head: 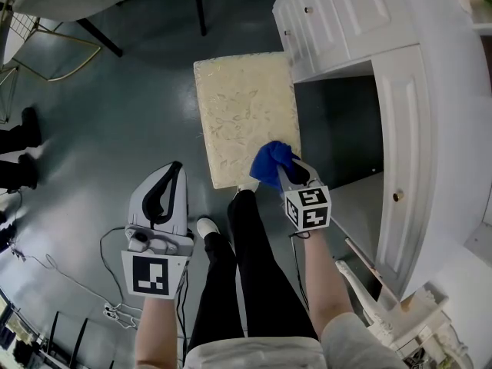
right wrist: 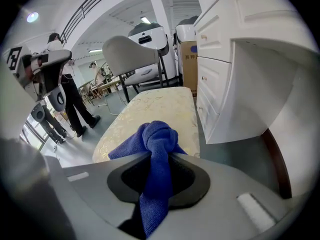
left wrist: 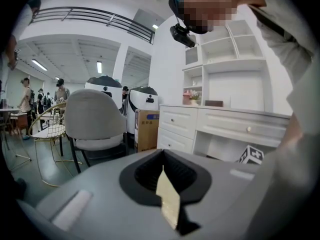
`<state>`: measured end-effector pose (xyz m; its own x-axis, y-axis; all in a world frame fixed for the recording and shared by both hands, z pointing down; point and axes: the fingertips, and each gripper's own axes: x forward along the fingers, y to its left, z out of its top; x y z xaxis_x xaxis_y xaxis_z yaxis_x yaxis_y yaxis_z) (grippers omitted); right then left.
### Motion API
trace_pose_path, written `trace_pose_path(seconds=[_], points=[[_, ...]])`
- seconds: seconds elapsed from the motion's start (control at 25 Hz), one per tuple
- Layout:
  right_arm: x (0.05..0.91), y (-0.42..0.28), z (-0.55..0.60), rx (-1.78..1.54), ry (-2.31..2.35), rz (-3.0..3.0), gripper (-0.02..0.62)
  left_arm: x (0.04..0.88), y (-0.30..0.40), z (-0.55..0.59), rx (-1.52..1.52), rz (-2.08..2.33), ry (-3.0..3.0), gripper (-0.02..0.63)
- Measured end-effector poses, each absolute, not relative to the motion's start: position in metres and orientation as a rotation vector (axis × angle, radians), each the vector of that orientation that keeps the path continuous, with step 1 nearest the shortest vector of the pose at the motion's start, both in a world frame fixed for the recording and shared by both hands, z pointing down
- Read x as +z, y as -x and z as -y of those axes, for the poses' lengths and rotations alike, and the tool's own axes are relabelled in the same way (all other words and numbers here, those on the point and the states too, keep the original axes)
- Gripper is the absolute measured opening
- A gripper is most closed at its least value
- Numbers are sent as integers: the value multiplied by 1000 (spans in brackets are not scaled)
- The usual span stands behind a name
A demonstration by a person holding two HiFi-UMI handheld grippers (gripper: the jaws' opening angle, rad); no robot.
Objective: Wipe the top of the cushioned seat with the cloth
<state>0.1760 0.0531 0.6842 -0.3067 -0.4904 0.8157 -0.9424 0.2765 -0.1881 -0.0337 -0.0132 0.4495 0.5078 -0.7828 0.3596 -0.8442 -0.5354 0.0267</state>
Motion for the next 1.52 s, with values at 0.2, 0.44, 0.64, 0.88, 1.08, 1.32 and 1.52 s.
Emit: trace_pose_path(seconds=[0.2, 0.44, 0.64, 0.88, 1.08, 1.32, 1.52], points=[[687, -201, -54, 936, -1351, 1869, 80, 453, 30, 13, 466, 1382, -2546, -8], [693, -224, -57, 1000, -1408, 1814, 81, 452, 27, 14, 464, 1377, -2558, -8], [693, -225, -57, 1009, -1427, 1795, 81, 450, 26, 10, 468, 1374, -2564, -8], [681, -222, -56, 1013, -1428, 1796, 78, 440, 27, 4, 467, 1371, -2578, -8], [649, -204, -56, 1055, -1475, 1873, 78, 422, 26, -5, 443, 1356, -2601, -8], [588, -176, -56, 1026, -1551, 2007, 77, 396, 17, -19, 421, 1304, -2644, -8], [530, -166, -62, 995, -1615, 2077, 77, 366, 10, -29, 368, 1266, -2673, -8]])
